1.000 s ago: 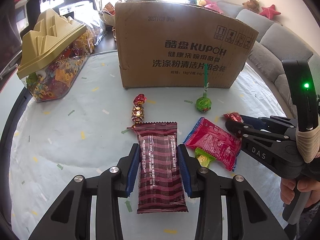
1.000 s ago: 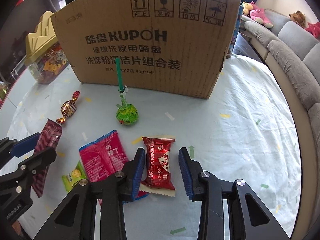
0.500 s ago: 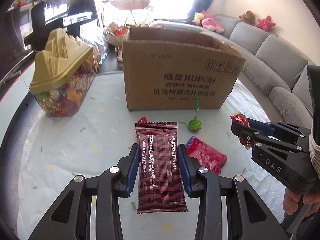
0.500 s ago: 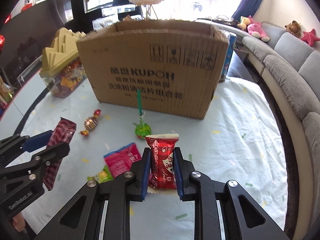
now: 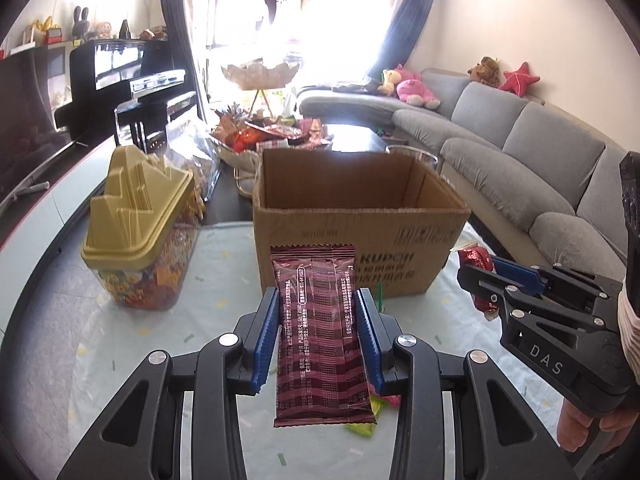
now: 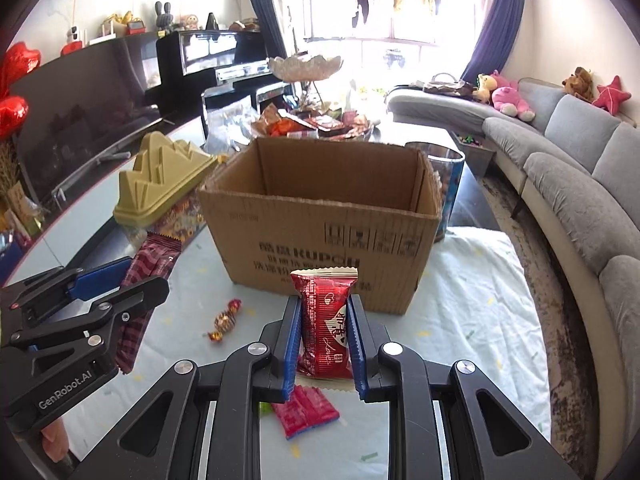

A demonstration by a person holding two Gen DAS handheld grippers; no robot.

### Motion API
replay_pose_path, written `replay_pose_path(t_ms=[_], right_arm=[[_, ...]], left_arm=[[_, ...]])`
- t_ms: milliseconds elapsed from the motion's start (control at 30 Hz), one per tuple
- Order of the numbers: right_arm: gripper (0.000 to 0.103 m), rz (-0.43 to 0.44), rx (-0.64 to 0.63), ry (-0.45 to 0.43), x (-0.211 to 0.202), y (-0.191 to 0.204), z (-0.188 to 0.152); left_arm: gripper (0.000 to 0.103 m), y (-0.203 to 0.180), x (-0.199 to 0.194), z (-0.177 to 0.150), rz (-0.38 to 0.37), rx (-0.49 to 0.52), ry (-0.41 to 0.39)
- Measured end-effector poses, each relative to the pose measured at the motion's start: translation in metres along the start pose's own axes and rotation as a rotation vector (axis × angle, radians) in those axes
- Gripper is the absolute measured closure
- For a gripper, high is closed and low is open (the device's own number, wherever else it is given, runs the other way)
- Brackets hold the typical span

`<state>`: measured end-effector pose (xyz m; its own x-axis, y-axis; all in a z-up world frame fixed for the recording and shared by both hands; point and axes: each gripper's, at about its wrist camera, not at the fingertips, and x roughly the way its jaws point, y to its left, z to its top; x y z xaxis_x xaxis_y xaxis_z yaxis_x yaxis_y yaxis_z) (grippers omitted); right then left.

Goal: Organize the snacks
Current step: 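Lift and carry the wafer bar and red candy over the box, then open both tools to drop the wafer bar and red candy into the box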

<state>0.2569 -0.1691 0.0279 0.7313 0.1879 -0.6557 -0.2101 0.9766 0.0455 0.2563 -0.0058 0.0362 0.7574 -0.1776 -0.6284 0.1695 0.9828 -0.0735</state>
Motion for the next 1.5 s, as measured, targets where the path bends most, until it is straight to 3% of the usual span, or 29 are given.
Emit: replay_pose_path(t_ms=[300, 600, 1300, 1433, 1500], right_arm=[[0.08, 0.002, 0.031, -0.038, 0.006, -0.006, 0.037], [0.08, -0.015, 0.026, -0.061, 0.016, -0.009, 0.07], [0.08, -0.028, 0.04, -0.035, 0.068, -0.03, 0.105], [0.078, -0.029, 0.049, -0.029, 0.078, -0.034, 0.11], [0.061, -0.04, 0.053, -0.027, 0.08, -0.036, 0.111]], left_arm=[[0.066, 0.004, 0.005, 0.041, 0.01, 0.014, -0.04], [0.066, 0.009, 0.026, 0.07, 0.004, 0.016, -0.017], [0.065, 0.005, 0.093, 0.117, -0.007, 0.027, 0.035], [0.053, 0.005, 0.102, 0.12, 0.014, 0.026, 0.046], [0.041, 0.007, 0.1, 0.119, 0.033, 0.026, 0.034]])
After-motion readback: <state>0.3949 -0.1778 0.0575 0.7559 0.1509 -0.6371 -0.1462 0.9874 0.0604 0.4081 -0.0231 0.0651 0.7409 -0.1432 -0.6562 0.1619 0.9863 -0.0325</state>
